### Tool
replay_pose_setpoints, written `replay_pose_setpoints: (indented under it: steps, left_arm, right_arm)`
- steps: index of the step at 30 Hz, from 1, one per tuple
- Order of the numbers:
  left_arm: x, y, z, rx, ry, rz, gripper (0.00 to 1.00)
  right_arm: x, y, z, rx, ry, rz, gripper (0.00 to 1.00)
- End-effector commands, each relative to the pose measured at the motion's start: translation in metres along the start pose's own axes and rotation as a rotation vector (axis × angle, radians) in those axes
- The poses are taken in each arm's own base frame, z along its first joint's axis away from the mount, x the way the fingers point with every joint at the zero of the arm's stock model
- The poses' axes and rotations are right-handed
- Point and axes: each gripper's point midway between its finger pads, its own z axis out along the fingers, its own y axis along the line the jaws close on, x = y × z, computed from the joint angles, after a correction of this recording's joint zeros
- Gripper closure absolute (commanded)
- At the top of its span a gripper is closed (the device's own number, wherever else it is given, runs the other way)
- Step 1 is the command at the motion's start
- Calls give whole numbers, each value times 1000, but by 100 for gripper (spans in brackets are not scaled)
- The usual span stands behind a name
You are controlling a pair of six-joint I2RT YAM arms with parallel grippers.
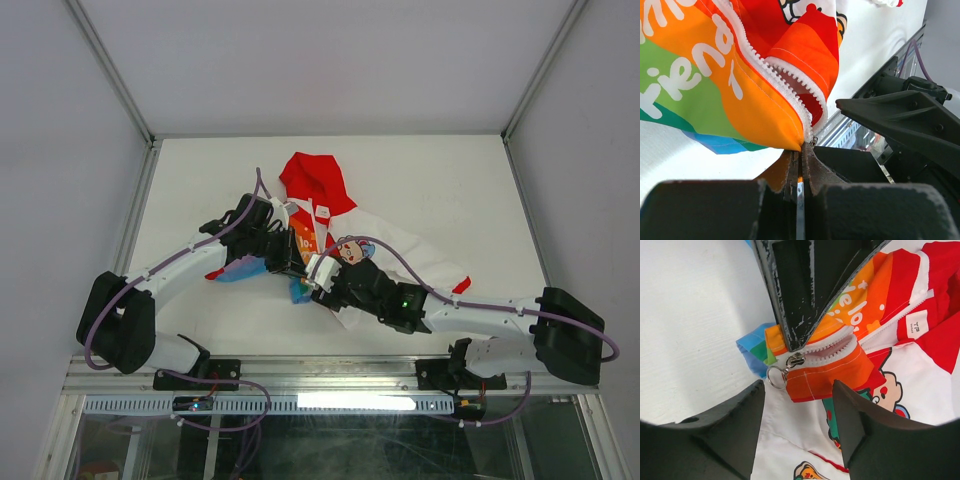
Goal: Zip up the jacket
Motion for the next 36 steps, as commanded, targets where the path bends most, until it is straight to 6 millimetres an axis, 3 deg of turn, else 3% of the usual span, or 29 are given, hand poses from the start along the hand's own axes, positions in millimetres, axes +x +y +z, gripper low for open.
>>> replay_pose_setpoints:
  steps: [1,17,31,36]
  left_arm:
    - [-15,-18,-8,40,-37,34,100]
    - [-16,-19,-7,47,-39,24,100]
    - [-14,-12,-5,25,-39,20,100]
    - [-14,-12,-5,27,-40,21,100]
  right_arm:
    - [-25,-10,6,68,-95,60,40]
    - [-16,-20,22,192,-43,60,43]
    - [-32,-4,9,38,-53,41,59]
    - [-35,-9,8,41,-63,70,67]
